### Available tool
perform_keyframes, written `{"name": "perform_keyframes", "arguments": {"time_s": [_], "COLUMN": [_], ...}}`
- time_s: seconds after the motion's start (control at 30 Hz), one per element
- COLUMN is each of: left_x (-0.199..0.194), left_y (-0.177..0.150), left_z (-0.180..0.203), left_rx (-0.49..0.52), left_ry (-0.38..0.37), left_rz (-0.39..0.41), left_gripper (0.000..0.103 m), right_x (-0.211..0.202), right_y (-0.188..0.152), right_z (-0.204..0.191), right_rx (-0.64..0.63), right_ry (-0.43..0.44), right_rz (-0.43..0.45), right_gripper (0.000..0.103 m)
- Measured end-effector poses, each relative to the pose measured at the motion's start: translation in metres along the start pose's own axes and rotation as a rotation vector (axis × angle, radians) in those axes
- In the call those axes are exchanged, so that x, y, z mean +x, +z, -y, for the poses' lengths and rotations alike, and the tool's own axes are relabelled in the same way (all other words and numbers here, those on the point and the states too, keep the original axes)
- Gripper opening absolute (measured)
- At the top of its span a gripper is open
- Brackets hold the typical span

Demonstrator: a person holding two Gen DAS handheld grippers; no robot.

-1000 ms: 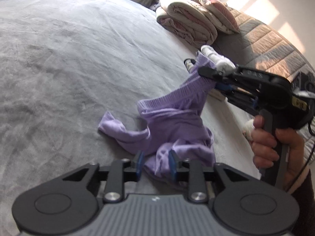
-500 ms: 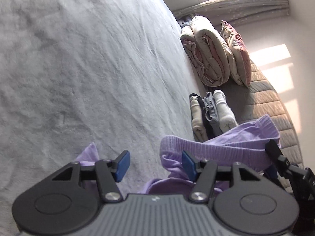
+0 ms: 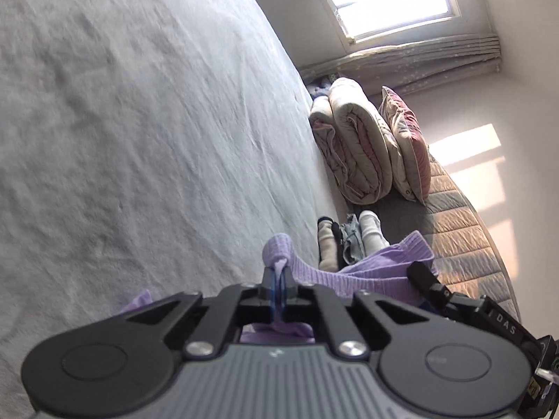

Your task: Fold clothes

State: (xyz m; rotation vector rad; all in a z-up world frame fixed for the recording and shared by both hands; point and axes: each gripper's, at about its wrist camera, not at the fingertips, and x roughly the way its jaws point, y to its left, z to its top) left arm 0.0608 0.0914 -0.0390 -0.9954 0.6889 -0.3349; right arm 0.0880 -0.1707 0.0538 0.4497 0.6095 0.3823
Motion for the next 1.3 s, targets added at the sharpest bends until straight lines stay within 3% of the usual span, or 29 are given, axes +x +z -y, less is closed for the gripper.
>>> {"name": "perform_keyframes", "arguments": {"time_s": [0.17, 0.57, 1.1, 1.3], "left_x": [-0.024, -0.086, -0.157, -0.161], "left_y": [0.023, 0.06, 0.086, 0.087], "left_z": [-0.001, -0.027, -0.097, -0.109], "left_rx": [0.096, 0.231, 0.126, 0.118], "left_ry": [0.102, 0.366, 0.56, 0.636], "left_rz": [0.14, 0.29, 0.333, 0.277], "left_gripper": [0.002, 0.002, 0.001, 0.001], "right_x": [0.036, 0.128, 0.205, 0.22], "right_y": [0.0, -0.018, -0.081, -0.104], "right_z": [-0.021, -0.09, -0.184, -0.202], "right_rx": [-0.047, -0.139, -0.235, -0.274], "right_ry": [-0.013, 0.017, 0.092, 0.079], "right_rz": [-0.026, -0.115, -0.255, -0.295], "right_gripper": [0.019, 0.019, 0.019, 0.019]}}
